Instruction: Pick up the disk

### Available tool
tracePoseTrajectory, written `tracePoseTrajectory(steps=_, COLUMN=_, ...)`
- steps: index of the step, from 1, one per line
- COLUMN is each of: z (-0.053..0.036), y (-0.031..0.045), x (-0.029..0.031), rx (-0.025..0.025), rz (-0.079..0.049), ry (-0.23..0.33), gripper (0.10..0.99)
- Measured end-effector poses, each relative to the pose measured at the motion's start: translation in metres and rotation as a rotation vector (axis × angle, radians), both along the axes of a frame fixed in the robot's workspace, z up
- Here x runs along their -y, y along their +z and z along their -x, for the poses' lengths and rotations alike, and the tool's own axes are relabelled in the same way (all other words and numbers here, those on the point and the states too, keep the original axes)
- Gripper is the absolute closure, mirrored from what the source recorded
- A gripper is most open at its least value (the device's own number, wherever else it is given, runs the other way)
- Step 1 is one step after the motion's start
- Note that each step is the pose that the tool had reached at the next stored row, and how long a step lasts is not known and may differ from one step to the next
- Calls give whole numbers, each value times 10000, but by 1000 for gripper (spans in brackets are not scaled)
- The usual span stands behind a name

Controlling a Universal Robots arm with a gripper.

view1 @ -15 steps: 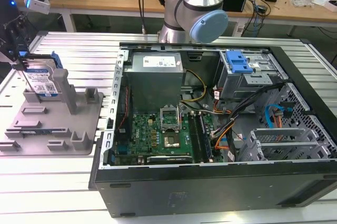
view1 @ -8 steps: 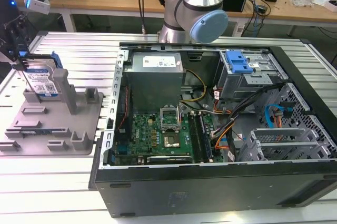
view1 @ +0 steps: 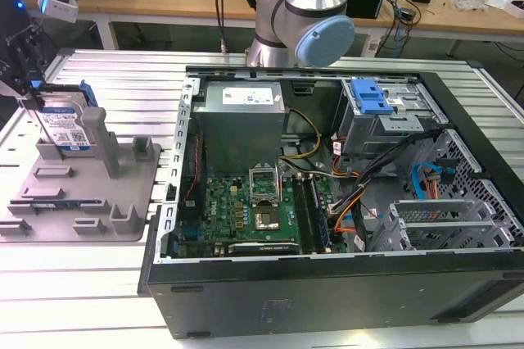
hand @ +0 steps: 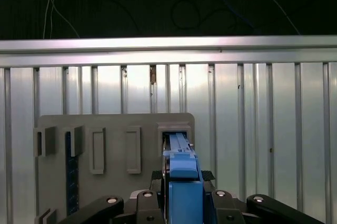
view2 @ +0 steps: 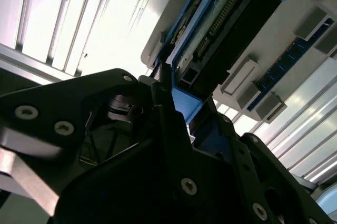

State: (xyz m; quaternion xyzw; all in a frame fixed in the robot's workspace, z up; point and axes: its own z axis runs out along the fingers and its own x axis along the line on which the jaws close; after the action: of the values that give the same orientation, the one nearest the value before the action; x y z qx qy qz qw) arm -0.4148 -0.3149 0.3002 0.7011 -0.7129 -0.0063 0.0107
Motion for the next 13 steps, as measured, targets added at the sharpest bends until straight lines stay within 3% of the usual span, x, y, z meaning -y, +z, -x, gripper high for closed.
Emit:
tracePoseTrajectory(steps=6, z=0, y=-2, x=0, rx=0, rz=0, ry=0, gripper=722)
tracePoseTrajectory(steps=9, z=0, y=35, x=0, rx=-1, rz=-2, ry=-1, gripper=722)
tracePoseTrajectory(steps=10, z=0, y=59, x=0, rx=0, rz=-1, ry=-1, gripper=722)
tracePoseTrajectory(steps=13, z=0, y=251, x=0, rx=-1, rz=0, ry=-1, gripper=722)
